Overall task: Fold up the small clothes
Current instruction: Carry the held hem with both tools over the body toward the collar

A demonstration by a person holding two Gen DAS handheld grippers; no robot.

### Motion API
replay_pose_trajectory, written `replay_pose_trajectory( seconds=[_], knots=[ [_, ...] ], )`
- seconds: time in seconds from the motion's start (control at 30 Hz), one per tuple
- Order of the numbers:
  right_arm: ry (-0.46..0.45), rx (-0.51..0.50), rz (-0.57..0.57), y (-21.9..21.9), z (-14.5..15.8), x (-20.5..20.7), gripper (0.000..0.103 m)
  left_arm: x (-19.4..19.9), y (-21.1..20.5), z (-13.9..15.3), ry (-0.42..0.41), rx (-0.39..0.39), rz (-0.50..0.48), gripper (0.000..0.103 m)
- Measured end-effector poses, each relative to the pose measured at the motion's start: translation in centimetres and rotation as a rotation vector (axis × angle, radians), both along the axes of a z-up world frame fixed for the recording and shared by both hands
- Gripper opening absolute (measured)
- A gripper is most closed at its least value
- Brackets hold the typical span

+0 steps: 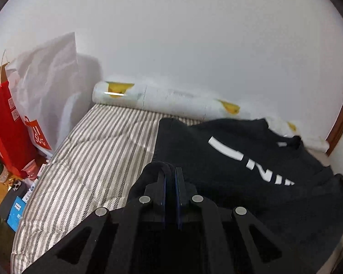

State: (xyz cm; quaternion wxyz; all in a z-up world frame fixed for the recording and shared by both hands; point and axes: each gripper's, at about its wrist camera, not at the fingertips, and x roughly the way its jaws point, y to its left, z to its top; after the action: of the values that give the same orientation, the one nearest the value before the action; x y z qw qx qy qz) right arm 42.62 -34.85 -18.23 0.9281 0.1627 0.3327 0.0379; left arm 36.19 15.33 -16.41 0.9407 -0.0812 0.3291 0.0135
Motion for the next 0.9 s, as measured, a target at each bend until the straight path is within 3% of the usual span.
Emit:
replay_pose_trajectory(
  seconds=[0.07,0.3,0.57,0.9],
  knots=[
    [0.011,-0.007,0.005,0.0,-0.3,0.2,0.006,0.4,-0.4,-0.4,0.023,0.026,-0.006,0.008],
    [0.016,0.056,0.03,-0.6,-1.6,0.3,0.007,1.5,-0.2,-1.3,0.103,0.0,-0.006,0.012],
    [0.0,-0.028,0.036,0.8,-1.5,-0.1,0.01,1.5,-0.1,-1.5,0.107,-0.005,-0.009,0.014],
    [-0.005,-0.029,0.062,0.8,-1.5,-0.1,0.017,1.6,-0.3,-1.5,0.112,0.013,-0.007,0.015]
  ],
)
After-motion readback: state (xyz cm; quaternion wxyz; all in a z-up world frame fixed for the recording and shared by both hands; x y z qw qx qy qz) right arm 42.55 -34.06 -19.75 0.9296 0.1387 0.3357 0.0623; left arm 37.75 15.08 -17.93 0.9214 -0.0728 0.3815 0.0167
